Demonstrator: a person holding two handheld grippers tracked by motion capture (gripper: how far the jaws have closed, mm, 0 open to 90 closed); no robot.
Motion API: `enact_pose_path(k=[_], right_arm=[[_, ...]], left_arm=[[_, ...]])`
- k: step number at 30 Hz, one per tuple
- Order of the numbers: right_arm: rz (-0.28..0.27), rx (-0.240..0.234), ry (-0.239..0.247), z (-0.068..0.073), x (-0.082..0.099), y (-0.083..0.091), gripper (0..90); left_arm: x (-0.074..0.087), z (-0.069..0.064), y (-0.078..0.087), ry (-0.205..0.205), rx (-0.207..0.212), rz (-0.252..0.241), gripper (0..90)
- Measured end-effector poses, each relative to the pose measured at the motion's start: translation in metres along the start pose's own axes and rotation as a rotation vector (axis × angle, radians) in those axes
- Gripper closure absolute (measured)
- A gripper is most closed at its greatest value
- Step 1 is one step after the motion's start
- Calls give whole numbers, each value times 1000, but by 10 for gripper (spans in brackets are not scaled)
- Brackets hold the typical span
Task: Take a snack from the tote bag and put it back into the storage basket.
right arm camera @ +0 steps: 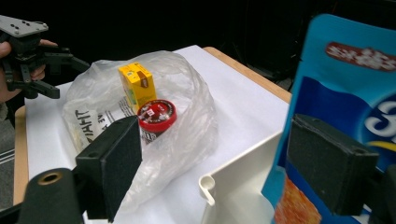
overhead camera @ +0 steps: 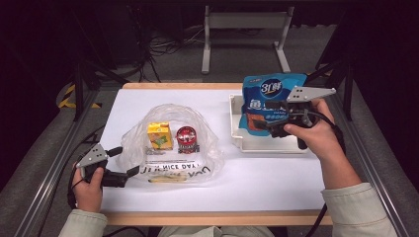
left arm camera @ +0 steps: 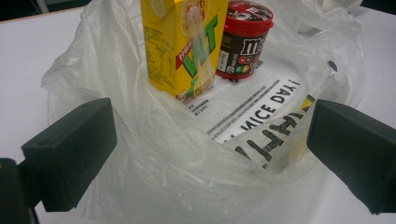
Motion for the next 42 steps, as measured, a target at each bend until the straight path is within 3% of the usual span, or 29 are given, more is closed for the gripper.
enact_pose_path(k=[8,12,19,22,38,42], right_arm=[[3,-31,36,12,-14,-20,183],[11,-55,51,22,-22,-35,182],[19,-84,46,34,-34,-56,182],[14,-130,67,44,-40,-68,182],[41,-155,149,70,-55,-121,181],[40,-169,145,72,-57,-130,181]], left_arm=[[5,-3,6,1,-12,5,21],[8,-3,10,21,-14,0,20],[9,-1,10,21,-17,-1,21],[9,-1,9,26,-20,-2,21],[8,2,9,24,-16,-4,21],[7,2,9,31,-15,-6,21]])
Point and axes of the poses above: each handheld gripper's, and its own axes: y roughly backward along the jaws, x roughly out of its underside, z roughly to its left, the point moved 6 cm from there along -y, roughly forward along the jaws, and after that the axes turned 11 degrees about z, right-handed, at the moved point
